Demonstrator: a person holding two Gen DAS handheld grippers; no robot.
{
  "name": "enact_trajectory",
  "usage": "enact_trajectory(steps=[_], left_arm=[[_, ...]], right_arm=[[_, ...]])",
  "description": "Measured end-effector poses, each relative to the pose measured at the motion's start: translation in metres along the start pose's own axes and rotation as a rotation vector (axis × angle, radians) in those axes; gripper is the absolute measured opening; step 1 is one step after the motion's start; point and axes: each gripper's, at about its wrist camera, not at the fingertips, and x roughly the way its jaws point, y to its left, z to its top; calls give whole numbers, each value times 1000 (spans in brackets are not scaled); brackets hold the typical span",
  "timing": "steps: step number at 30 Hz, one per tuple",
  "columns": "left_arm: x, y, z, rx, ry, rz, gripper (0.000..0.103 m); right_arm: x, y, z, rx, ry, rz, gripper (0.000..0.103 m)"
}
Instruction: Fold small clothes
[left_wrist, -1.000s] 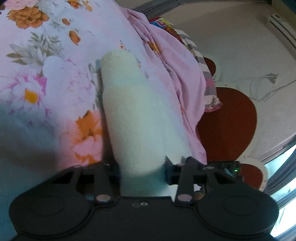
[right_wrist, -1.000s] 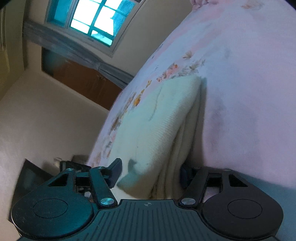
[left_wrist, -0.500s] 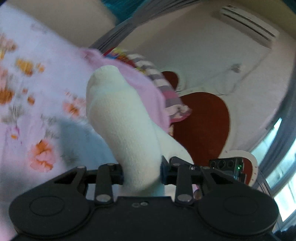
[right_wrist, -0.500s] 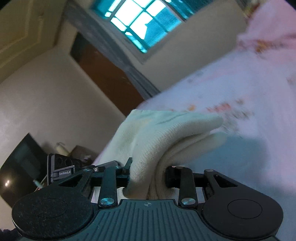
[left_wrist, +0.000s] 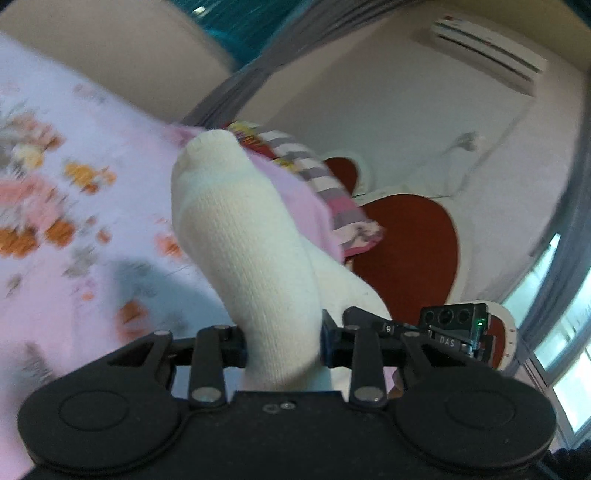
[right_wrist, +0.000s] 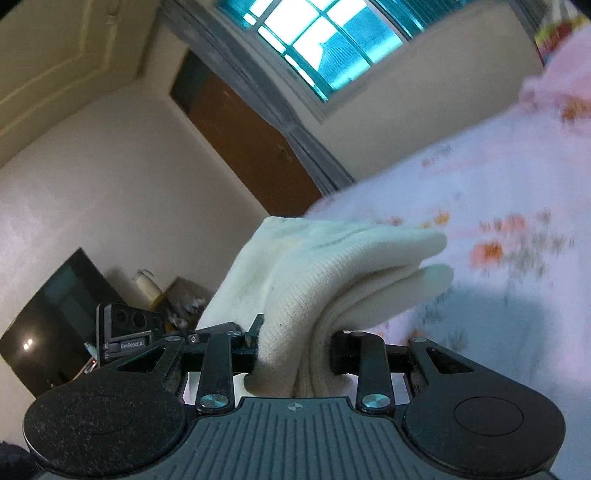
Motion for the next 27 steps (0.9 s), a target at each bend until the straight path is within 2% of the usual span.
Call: enact_trajectory(steps=[4,7,8,9,11,13,15,16,18,20,23,24,25,26,27], left_arm=[[16,55,-11,-99,32,33,32],[37,104,-25,-213,113,106,37],[44,121,-33,-265,147,152,38],[46,132,-40,-290,149,144,39],[35,137,-44,-325,115,92,40],[21,133,-48,-324,122,65,50],[8,125,-61,-291,159,59,50],[3,120,-68,-283,188,48,50],[-2,112,-83,-271,230,27,50],[-4,100,-92,-239,254,37,50],[6,102,-98,-278,216,48,46],[9,105,-98,-306,211,35,42],[15,108,-98,-329,216,26,26],[19,110,-98,-352,232,32,20],[22,112,-97,-363,244,41,19]], right_arm=[[43,-41,-16,101,61,-24,31],[76,-89,-28,207,132,-74,32],[87,-108,-36,268,176,-96,36],[96,-124,-44,315,219,-128,45],[89,-140,-51,363,182,-78,45],[70,-140,-52,377,156,-64,57],[51,-138,-56,356,147,-49,68],[43,-138,-59,352,154,-41,69],[31,-133,-67,338,183,-23,70],[26,-123,-79,308,216,-15,69],[34,-112,-85,260,229,-55,69],[39,-110,-86,267,231,-66,69],[42,-108,-87,280,233,-69,68],[44,-106,-86,290,242,-73,63],[47,-105,-86,299,263,-87,44]])
